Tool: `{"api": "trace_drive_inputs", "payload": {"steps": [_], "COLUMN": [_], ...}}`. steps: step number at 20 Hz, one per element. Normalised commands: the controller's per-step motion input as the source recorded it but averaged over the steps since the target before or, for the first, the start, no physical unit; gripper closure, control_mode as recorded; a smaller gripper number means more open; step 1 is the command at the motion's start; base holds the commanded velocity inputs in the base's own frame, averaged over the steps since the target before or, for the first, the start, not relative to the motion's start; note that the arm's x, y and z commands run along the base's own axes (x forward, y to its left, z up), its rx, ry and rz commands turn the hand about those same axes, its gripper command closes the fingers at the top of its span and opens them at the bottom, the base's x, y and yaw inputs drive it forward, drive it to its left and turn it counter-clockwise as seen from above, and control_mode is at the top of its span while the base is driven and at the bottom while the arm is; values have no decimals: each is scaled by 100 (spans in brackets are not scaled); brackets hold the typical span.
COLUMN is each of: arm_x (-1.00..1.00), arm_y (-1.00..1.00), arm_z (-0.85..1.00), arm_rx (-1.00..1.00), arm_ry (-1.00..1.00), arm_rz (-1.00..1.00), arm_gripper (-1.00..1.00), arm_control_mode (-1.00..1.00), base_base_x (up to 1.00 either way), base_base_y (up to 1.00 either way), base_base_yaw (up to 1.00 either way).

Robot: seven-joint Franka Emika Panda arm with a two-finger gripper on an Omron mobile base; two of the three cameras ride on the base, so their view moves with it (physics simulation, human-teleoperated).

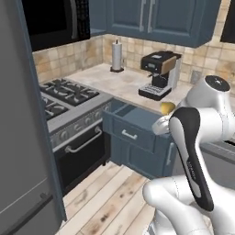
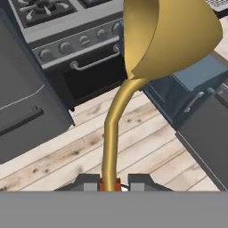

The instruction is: Pick up the metallic utensils from the counter and place them in the open drawer. Make sure not to pick up any wooden utensils.

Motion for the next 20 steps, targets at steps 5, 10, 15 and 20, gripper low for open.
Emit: {"api": "trace_drive_inputs", "payload": {"steps": [5,10,15,20], "arm_x": [0,0,0,0], "arm_y": [0,0,0,0], "arm_z": [0,0,0,0], "arm_rx": [0,0,0,0], "arm_ry": [0,0,0,0], "arm_rz": [0,0,0,0], "arm_gripper": [100,100,100,100], "arm_control_mode": [100,100,100,100], "base_base_x": [33,36,45,52], "base_base_y": [-31,-41,-54,-54], "base_base_yaw": [36,27,16,15]}}
